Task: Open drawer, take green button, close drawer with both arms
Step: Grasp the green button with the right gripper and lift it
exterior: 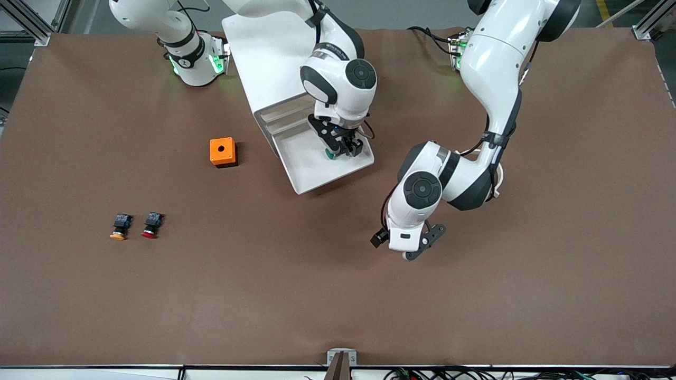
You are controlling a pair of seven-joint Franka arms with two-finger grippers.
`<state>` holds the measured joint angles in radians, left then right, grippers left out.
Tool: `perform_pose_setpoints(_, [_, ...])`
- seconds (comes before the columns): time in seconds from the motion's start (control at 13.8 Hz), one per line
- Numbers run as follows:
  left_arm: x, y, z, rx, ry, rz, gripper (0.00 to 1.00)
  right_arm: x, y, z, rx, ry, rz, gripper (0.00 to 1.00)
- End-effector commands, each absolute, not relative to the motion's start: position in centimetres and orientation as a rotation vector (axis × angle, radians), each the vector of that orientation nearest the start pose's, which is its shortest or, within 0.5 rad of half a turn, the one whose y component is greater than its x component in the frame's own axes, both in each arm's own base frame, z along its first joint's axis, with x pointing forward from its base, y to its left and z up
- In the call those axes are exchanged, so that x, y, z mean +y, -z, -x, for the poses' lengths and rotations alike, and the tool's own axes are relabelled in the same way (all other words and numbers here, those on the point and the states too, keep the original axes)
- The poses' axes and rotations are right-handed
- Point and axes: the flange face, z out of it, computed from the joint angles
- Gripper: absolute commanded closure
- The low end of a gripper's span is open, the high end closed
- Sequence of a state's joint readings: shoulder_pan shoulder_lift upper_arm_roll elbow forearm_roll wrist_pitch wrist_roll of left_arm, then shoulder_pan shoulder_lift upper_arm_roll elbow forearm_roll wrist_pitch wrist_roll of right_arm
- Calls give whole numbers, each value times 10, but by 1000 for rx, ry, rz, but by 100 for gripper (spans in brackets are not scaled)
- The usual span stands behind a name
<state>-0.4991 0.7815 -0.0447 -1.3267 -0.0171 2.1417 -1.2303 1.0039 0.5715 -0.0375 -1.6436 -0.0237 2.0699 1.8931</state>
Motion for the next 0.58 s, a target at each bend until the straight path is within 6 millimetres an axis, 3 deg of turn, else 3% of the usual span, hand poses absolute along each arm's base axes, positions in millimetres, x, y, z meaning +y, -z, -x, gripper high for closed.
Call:
perform_pose_setpoints(0.0, [-381,-273,-640,-1207,14,2975,0,555,-264,-384,1422,72,2952,23])
perform_pose_setpoints(0.07, [-382,-275,-640,-1234,19,2969,0,555,-262,-384,1423,69,2948,39])
perform_pose_setpoints(0.29, [-385,-275,-639,-1291,25,2947,0,556,-266,-386,1437,56,2928,100])
perform_pose_setpoints(0.51, [-387,-275,-638,-1254,31,2960,0,548,-282,-409,1471,54,2888,100])
